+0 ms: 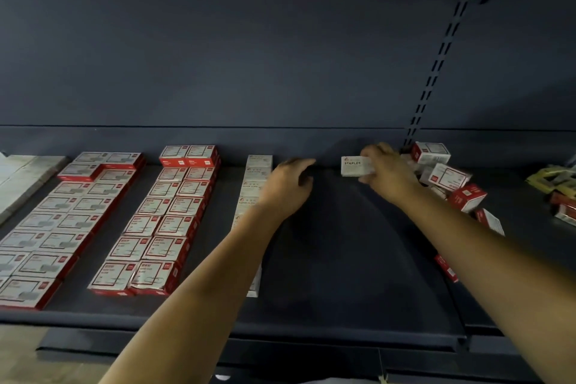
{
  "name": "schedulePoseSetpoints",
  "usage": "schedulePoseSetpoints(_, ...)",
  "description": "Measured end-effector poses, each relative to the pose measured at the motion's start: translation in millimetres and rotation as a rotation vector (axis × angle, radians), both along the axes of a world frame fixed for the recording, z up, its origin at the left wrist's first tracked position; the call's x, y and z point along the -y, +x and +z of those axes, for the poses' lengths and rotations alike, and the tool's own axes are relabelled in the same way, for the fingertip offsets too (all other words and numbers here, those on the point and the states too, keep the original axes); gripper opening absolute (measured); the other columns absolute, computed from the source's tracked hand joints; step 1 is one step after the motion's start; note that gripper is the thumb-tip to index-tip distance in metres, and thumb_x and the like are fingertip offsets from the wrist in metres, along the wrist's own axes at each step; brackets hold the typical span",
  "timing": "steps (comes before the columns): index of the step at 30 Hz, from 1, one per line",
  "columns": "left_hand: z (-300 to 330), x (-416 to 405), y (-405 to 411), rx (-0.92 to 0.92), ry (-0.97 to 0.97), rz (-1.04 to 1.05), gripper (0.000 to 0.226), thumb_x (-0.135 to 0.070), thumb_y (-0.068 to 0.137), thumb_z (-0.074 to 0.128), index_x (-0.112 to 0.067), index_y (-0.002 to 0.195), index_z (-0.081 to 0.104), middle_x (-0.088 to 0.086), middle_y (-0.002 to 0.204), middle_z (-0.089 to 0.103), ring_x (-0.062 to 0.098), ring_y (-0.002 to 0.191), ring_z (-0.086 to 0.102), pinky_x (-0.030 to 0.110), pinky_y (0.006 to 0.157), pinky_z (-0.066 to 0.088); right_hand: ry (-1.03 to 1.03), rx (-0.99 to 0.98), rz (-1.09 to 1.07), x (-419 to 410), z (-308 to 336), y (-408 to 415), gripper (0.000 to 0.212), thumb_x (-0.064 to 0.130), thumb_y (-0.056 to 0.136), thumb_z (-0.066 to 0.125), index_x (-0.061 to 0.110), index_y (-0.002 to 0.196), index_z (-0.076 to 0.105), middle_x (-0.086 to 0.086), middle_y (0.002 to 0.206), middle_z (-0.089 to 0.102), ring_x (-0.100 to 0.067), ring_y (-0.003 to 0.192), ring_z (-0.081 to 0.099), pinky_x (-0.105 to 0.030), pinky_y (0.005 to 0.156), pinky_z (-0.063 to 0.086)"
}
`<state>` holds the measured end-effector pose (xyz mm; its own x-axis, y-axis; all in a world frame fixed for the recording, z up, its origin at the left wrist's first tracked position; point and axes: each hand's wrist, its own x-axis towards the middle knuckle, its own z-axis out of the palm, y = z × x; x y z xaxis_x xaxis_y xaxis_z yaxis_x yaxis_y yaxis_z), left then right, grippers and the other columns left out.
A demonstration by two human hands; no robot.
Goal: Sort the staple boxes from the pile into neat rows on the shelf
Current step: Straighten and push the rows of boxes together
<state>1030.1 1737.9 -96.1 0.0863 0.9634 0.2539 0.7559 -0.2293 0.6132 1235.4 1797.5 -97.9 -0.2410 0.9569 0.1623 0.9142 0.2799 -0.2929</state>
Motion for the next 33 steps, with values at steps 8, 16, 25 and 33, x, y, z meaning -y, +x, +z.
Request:
schedulePoseSetpoints(8, 13, 41, -7, 0.808, -0.176, 0.131, 0.017, -0.014, 0.092, 0.057, -0.015, 0.107, 0.063, -0.003, 0.097, 0.067, 0.009, 0.09, 0.064, 0.015, 0.079, 0.049, 0.309, -0.546, 0.123, 64, 6, -40, 0.05, 0.006, 0.062, 0.083, -0.001, 0.105, 0.058, -0.006, 0.101, 0.054, -0.013, 0.088, 0.05, -0.008, 0.071, 0.037)
schedulePoseSetpoints(16, 17, 71, -24, 1.044, -0.211, -0.008, 0.028, 0.007, 0.082, 0.061, -0.01, 0.105, 0.064, 0.0, 0.08, 0.071, 0.015, 0.083, 0.067, 0.033, 0.08, 0.054, 0.343, -0.787, 0.26, 103, 5, -63, 0.048, 0.011, 0.068, 0.077, 0.017, 0.107, 0.05, 0.002, 0.107, 0.054, -0.01, 0.1, 0.055, -0.014, 0.083, 0.046)
schedulePoseSetpoints(25, 9, 89, -66, 0.369, 0.252, 0.031, 0.03, -0.01, 0.078, 0.072, -0.014, 0.107, 0.068, -0.009, 0.095, 0.056, 0.008, 0.088, 0.058, 0.011, 0.076, 0.047, 0.086, -1.195, 0.272, 131, 4, -113, 0.05, 0.003, 0.066, 0.072, 0.034, 0.099, 0.049, 0.019, 0.106, 0.061, -0.012, 0.103, 0.063, -0.031, 0.081, 0.054)
schedulePoseSetpoints(33, 18, 98, -150, -0.212, 0.484, -0.152, 0.041, -0.031, 0.078, 0.056, -0.01, 0.113, 0.067, 0.006, 0.114, 0.06, 0.022, 0.105, 0.053, 0.033, 0.083, 0.052, -0.077, -1.267, 0.283, 147, 13, -188, 0.049, -0.014, 0.071, 0.069, 0.022, 0.098, 0.049, 0.018, 0.097, 0.067, -0.009, 0.093, 0.066, -0.021, 0.073, 0.054)
